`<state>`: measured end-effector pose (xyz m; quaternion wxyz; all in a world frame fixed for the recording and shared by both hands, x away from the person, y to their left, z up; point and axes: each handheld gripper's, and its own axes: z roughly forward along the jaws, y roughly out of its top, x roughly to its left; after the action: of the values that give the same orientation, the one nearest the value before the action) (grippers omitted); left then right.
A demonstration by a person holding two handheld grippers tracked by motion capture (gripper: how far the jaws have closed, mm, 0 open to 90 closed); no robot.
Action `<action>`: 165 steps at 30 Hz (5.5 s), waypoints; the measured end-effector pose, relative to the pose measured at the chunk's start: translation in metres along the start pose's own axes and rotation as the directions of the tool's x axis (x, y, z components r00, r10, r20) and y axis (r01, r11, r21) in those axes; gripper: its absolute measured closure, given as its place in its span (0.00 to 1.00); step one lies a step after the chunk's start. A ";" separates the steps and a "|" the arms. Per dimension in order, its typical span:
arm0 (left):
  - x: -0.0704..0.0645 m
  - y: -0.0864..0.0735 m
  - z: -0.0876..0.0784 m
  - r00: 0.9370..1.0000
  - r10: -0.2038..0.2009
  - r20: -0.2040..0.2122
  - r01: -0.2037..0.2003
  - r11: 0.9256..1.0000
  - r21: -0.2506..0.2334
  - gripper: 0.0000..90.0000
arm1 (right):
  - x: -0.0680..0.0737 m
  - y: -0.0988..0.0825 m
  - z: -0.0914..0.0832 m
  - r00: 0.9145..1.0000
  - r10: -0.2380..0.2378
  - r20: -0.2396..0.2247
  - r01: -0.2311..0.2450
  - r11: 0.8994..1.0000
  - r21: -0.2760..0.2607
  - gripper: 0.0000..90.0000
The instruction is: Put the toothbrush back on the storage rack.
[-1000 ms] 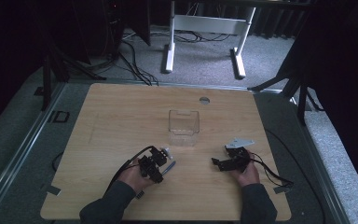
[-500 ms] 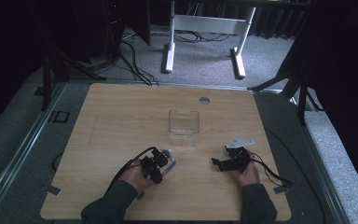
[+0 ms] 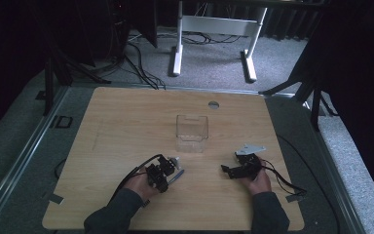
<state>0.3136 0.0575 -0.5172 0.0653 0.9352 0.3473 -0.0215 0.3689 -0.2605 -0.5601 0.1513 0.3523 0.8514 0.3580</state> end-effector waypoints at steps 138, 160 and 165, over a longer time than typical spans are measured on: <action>-0.043 0.003 -0.072 0.763 0.635 -0.119 -0.638 0.712 -0.293 0.91 | 0.079 0.050 -0.051 0.688 -0.421 -0.591 0.350 0.906 -0.238 0.87; -0.029 -0.001 -0.080 0.854 0.506 -0.122 -0.511 0.768 -0.386 0.73 | 0.073 0.050 -0.049 0.738 -0.394 -0.548 0.306 0.919 -0.249 0.90; -0.023 -0.004 -0.082 0.877 0.460 -0.137 -0.473 0.781 -0.407 0.71 | 0.066 0.046 -0.048 0.779 -0.359 -0.514 0.274 0.932 -0.237 0.90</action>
<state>0.2933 0.0575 -0.4341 0.2671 0.9543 0.1022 0.0863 0.3202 -0.2154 -0.4938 -0.0154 0.0739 0.8763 0.4758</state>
